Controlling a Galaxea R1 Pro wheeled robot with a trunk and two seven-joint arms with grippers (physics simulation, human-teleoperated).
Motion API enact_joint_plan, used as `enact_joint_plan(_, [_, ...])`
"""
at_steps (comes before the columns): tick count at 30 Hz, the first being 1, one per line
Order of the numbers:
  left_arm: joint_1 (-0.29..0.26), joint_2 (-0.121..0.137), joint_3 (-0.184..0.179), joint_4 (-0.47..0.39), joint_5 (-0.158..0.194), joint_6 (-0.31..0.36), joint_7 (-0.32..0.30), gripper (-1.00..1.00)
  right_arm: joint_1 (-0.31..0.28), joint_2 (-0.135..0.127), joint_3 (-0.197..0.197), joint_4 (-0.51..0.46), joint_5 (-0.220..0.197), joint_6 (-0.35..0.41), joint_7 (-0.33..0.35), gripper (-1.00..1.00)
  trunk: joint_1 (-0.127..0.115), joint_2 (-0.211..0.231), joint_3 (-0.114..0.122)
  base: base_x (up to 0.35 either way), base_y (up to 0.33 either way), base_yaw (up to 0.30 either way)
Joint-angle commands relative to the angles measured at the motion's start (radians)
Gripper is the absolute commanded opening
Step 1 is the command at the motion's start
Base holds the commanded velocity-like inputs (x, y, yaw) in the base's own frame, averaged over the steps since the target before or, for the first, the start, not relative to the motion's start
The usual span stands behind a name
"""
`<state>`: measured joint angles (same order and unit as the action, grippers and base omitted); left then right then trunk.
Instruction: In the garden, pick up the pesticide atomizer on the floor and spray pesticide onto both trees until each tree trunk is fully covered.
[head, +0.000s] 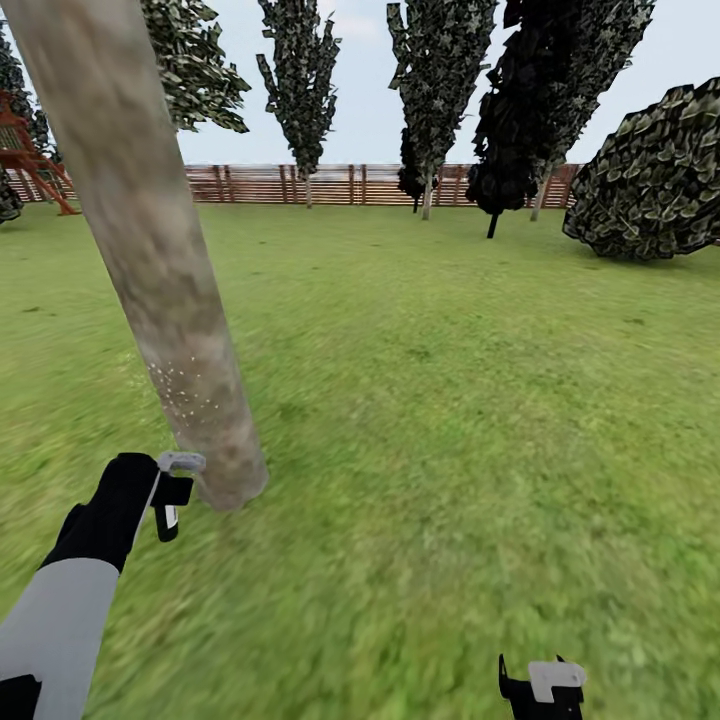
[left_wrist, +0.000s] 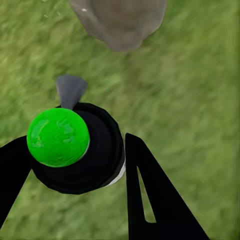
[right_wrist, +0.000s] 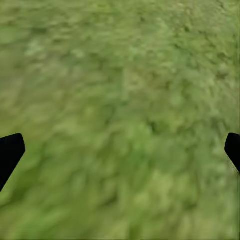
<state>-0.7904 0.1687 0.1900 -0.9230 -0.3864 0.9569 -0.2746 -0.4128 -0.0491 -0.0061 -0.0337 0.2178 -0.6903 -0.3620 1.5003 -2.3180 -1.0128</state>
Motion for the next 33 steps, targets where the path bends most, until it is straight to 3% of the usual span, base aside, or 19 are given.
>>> enact_joint_plan(1, [0.007,0.007,0.003,0.018,0.000,-0.009,0.000,-1.00,0.000,0.000,0.000,0.000,0.000,0.000,0.000,1.00,0.000,0.000,0.000,0.057,-0.033,0.000])
enact_joint_plan(4, [0.047,0.026,0.003,0.039,-0.001,-0.056,0.001,-1.00,0.000,0.000,0.000,0.001,0.000,0.000,0.000,1.00,0.000,0.000,0.000,0.020,-0.012,0.002])
enact_joint_plan(12, [0.068,0.026,-0.005,0.042,0.000,-0.070,0.004,-1.00,0.000,0.000,0.001,0.002,0.000,0.000,0.000,1.00,0.000,0.000,0.000,0.025,-0.001,0.171])
enact_joint_plan(18, [0.069,0.021,-0.008,0.044,0.001,-0.071,0.085,-1.00,0.000,-0.001,0.000,0.003,0.001,0.000,0.001,1.00,0.000,0.000,0.000,0.300,-0.038,0.007])
enact_joint_plan(20, [0.071,0.017,-0.007,0.081,0.004,-0.076,0.093,-1.00,0.000,-0.002,0.000,0.003,0.002,0.000,0.001,1.00,0.000,0.000,0.000,0.313,-0.105,0.000])
enact_joint_plan(25, [0.072,0.013,-0.004,0.215,0.010,-0.198,0.095,-1.00,0.000,-0.001,0.000,0.003,0.002,0.000,0.001,1.00,0.000,0.000,0.000,0.284,-0.098,0.000])
enact_joint_plan(32, [0.091,0.015,0.024,0.285,0.013,-0.281,0.099,-1.00,0.000,-0.001,0.000,0.001,0.000,0.000,0.001,1.00,0.000,0.000,0.000,0.085,-0.028,0.000])
enact_joint_plan(33, [0.097,0.014,0.059,0.316,0.039,-0.350,0.108,-1.00,0.000,-0.002,0.000,0.000,0.000,0.000,0.000,1.00,0.000,0.000,0.000,0.002,-0.001,0.000])
